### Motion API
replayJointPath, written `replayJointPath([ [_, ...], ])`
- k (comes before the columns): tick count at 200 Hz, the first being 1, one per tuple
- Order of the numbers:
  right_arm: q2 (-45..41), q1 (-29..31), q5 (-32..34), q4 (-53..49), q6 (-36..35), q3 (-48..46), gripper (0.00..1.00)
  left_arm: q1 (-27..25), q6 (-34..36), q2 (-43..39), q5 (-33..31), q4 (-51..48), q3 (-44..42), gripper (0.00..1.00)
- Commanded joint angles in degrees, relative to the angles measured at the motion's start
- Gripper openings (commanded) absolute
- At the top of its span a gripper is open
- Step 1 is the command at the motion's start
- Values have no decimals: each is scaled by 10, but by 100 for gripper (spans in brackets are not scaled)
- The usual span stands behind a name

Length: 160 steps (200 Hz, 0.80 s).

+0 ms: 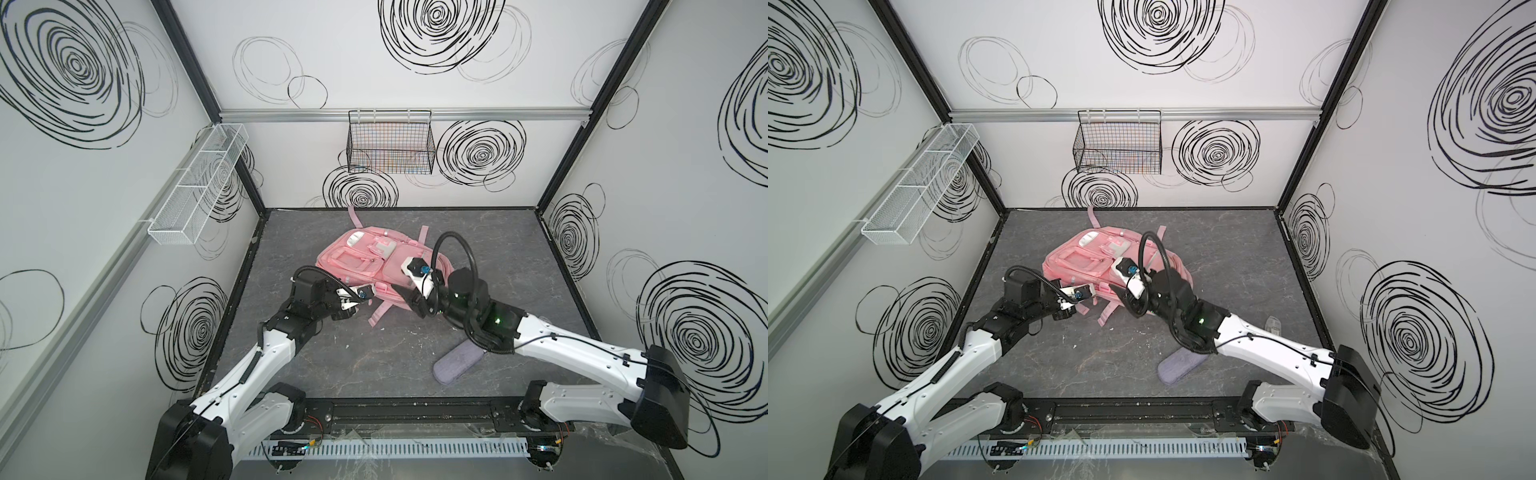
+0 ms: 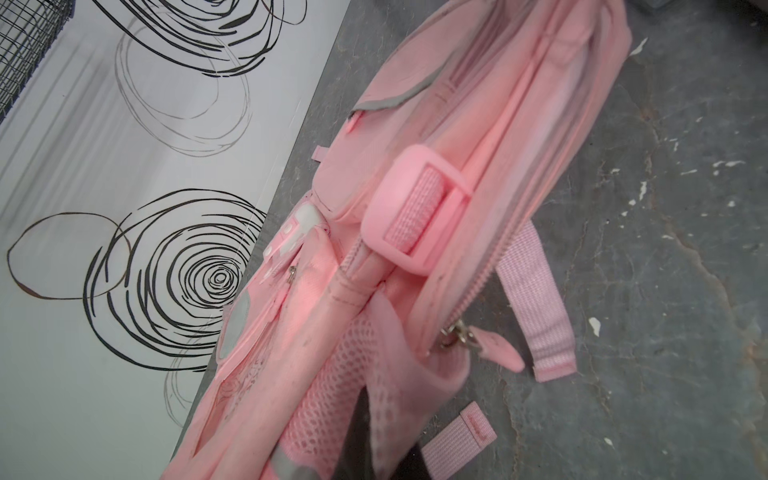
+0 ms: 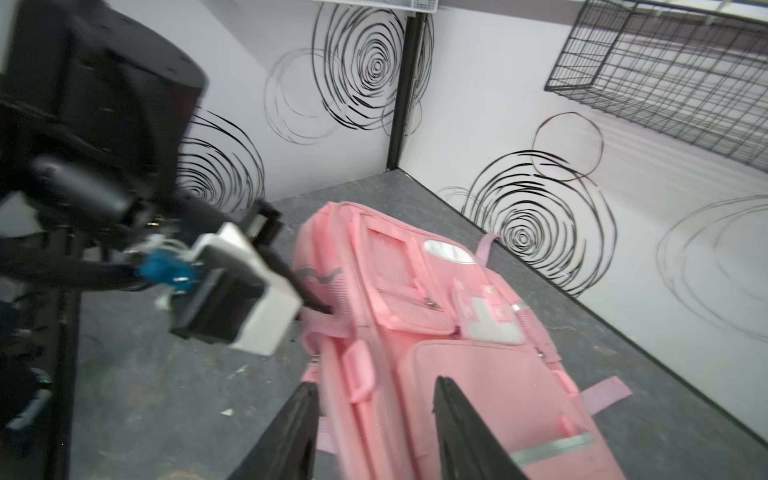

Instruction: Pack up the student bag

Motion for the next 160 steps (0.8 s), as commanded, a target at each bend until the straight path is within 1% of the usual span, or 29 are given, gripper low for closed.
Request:
replayJointPath([
  [1,7,72,138,102,73,-42,42,3,-51,-6,59,62,40,0],
  [22,40,119,226,166,87,-71,43,3,-58,-8,65,63,41,0],
  [36,68,126,242,196,91,-76,43,3,-62,-9,67,65,40,0],
  [52,102,127,261,197,100,-64,43,3,-65,-11,72,68,38,0],
  [67,137,127,306,179,146,-39,42,3,-67,-12,76,68,38,0],
  [98,213,124,290,192,148,0,41,2,-70,-8,82,67,39,0],
  [121,253,120,293,202,162,17,42,2,-74,-10,83,71,37,0],
  [134,270,113,300,197,177,27,44,2,-76,-13,83,73,34,0],
  [160,290,103,325,198,202,30,45,1,-81,-19,83,84,28,0],
])
